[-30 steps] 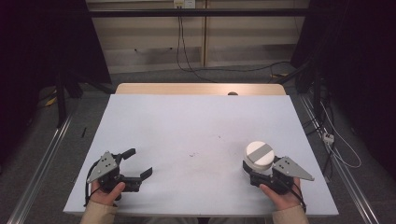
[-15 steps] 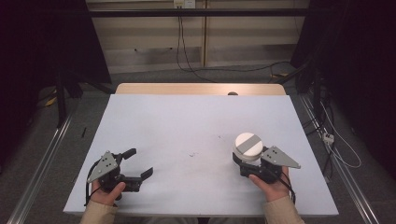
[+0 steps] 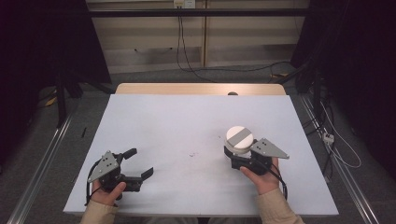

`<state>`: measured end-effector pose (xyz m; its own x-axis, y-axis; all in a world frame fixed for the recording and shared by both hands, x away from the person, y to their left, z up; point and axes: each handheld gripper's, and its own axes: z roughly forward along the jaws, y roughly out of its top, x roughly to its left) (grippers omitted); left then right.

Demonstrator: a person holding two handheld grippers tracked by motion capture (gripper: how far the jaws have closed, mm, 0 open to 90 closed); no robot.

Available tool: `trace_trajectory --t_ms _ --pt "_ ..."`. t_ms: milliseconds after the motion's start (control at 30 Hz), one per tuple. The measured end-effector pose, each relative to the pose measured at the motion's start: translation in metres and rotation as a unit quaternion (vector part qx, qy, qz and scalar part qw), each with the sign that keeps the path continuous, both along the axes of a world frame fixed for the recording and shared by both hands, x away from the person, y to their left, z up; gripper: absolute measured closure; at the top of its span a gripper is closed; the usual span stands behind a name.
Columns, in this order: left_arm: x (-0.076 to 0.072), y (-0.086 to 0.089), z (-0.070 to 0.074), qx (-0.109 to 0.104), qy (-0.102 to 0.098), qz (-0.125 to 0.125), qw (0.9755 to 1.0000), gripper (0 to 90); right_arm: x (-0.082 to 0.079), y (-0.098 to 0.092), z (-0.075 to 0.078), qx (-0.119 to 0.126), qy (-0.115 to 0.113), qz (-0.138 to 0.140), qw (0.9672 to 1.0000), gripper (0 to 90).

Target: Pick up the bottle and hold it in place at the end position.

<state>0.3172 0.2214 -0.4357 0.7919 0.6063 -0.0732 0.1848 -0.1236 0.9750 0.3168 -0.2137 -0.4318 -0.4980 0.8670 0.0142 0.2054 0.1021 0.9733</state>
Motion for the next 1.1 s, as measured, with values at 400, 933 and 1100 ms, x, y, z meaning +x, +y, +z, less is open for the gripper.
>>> trace_trajectory --t_ms 400,933,1100 --pt "0.000 -0.001 0.000 0.001 -0.003 -0.001 1.0000 3.8 0.013 0.011 0.001 -0.006 0.000 0.008 1.0000 18.5" --pt "0.000 -0.002 -0.001 -0.004 0.002 -0.001 1.0000 3.9 0.030 0.026 0.003 0.002 -0.004 0.018 0.9998 18.5" --pt "0.000 -0.002 -0.001 -0.001 0.003 -0.004 1.0000 3.8 0.034 0.032 0.003 0.001 -0.003 0.021 0.9998 18.5"
